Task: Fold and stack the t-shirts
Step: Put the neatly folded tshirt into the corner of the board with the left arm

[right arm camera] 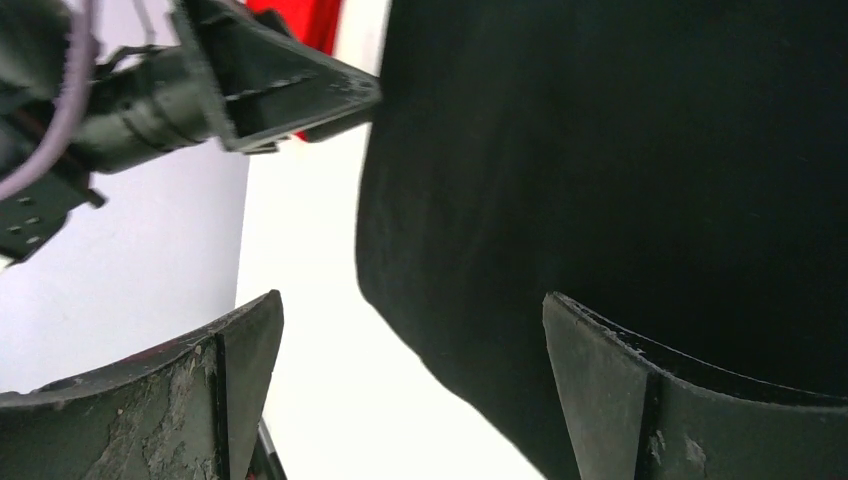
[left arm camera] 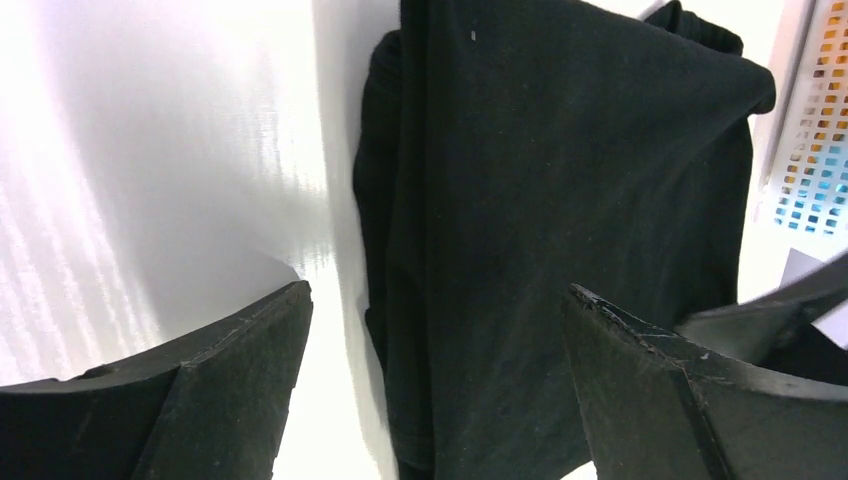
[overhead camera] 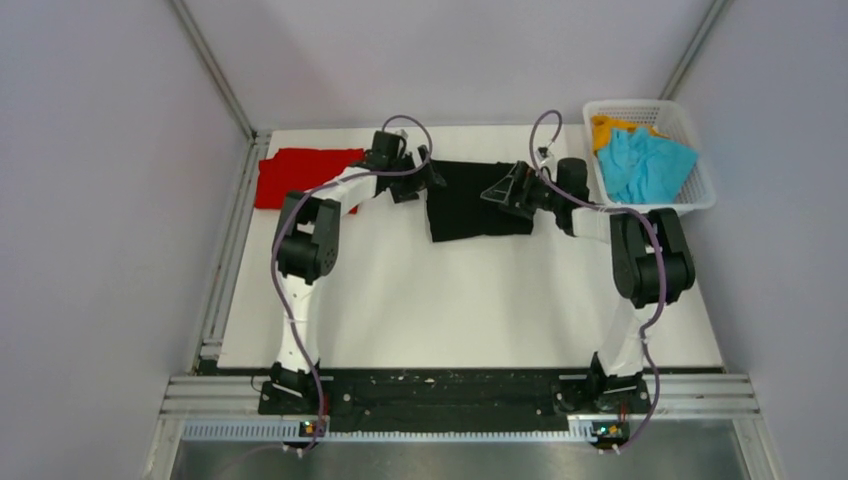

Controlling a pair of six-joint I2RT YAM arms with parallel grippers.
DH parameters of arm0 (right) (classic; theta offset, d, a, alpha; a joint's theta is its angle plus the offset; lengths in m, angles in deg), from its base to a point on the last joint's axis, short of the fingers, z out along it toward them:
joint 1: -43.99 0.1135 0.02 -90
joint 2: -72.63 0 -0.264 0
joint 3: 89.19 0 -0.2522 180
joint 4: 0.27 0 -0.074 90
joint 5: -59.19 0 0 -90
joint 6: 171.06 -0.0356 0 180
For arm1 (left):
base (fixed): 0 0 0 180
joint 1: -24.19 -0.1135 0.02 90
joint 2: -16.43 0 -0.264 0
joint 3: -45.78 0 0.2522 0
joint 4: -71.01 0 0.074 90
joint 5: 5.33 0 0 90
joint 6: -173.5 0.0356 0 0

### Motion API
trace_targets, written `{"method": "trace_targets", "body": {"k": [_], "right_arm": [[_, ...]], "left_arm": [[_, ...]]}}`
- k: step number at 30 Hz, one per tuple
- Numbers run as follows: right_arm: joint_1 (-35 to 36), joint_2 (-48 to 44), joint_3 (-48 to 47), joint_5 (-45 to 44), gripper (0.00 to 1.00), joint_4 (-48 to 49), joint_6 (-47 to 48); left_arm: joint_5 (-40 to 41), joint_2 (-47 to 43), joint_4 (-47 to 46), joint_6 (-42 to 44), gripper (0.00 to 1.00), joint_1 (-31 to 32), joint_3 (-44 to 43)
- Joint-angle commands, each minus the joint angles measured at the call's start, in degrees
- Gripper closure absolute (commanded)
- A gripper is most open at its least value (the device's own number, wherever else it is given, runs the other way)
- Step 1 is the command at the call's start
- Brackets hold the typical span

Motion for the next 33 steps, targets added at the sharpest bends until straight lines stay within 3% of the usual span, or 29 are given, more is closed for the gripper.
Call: {"method": "trace_targets", "body": {"k": [1, 9, 14, 19, 22, 23, 25, 29, 33], "right_arm": [[-0.3, 4.8, 0.0, -1.2, 0.01, 1.4, 1.4], [-0.5, 3.3, -0.2, -4.8, 0.01, -1.9, 4.8], [-0.4, -2.8, 0.2, -5.2, 0.01, -3.5, 5.3], [-0.7, -10.9, 4.5, -4.4, 0.01, -1.3, 4.1], [-1.5, -15.8, 8.0, -3.2, 0.01, 1.7, 1.7], [-1.9, -17.4, 9.1, -2.9, 0.01, 2.6, 1.2], [-2.5, -20.9, 11.8, -2.8, 0.01, 2.9, 0.9], [-2.9, -29.8, 17.3, -5.3, 0.01, -2.1, 5.8], [-2.9, -38.3, 20.8, -14.9, 0.01, -11.9, 11.5]], "left_arm": [[1.4, 1.9, 3.0, 0.6, 0.01, 1.9, -2.3], [4.7, 5.1, 7.9, 1.9, 0.04, 2.5, -5.3], [4.1, 9.2, 10.0, 0.9, 0.14, 3.3, -9.2], [5.6, 11.9, 12.4, 0.2, 0.32, 5.2, -12.7], [8.4, 12.6, 14.1, 0.7, 0.51, 6.7, -14.5], [9.1, 13.0, 15.4, 1.3, 0.63, 7.1, -15.7], [11.4, 13.9, 19.3, 3.6, 0.99, 8.3, -18.8], [25.6, 11.9, 24.7, 12.6, 1.0, 12.4, -20.3], [40.9, 7.1, 25.3, 19.8, 1.0, 12.9, -16.5]]}}
